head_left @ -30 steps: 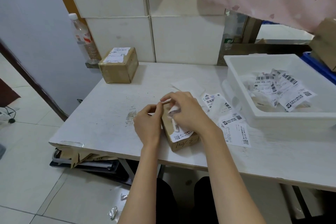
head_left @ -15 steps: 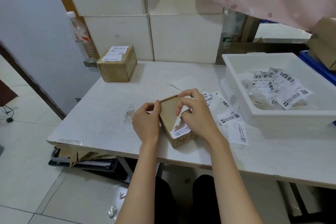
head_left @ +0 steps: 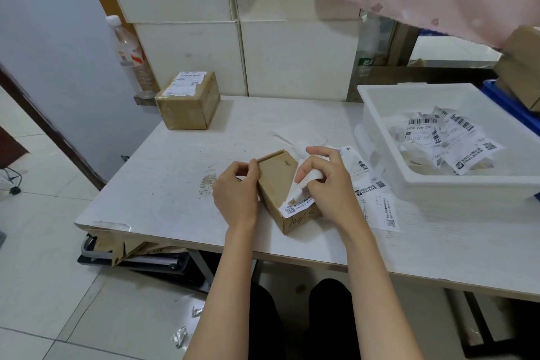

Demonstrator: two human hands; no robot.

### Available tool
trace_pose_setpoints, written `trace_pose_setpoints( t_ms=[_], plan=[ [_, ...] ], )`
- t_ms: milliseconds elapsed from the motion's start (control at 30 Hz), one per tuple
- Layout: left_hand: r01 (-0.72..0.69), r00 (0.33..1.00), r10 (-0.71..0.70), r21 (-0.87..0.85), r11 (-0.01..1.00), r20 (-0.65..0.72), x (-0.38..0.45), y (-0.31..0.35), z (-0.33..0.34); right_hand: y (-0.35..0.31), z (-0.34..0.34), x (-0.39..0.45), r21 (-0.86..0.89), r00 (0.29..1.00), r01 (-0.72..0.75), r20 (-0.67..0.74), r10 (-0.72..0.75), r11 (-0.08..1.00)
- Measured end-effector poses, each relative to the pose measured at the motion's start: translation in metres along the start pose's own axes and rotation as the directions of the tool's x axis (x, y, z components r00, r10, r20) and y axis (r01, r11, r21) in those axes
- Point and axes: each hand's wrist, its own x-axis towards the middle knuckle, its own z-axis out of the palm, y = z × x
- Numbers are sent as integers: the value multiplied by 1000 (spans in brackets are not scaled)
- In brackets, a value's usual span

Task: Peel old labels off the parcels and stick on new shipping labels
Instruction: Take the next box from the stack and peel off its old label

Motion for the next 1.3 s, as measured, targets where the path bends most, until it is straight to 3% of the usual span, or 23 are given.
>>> trace_pose_setpoints(
  t_ms=[400, 533, 700, 800, 967, 1133, 1300],
  plan=[
    [-2, 1000, 2, 2, 1000, 1, -1, 1, 0, -6, 0, -2, 105, 1000, 10, 16, -12, 994],
    [-4, 1000, 4, 1, 1000, -1, -1, 1, 0, -5, 0, 1, 30, 1000, -23, 7, 23, 999],
    [-4, 1000, 4, 14, 1000, 0, -1, 0, 0, 3, 7, 4, -193, 992, -122, -14, 122, 973],
    [1, 1000, -1, 21, 1000, 10, -1, 1, -1, 0, 6, 4, -196, 998, -55, -18, 52, 979],
    [2, 1000, -2, 28, 1000, 5, -1, 2, -1, -15, 3, 2, -92, 998, -54, 29, 56, 994],
    [-13, 1000, 13, 20, 1000, 2, -1, 1, -1, -14, 5, 4, -316, 992, -97, 43, 116, 944],
    [-16, 1000, 16, 29, 999, 7, -2, 2, -2, -17, 8, 2, -519, 998, -7, 53, 40, 855]
  ],
)
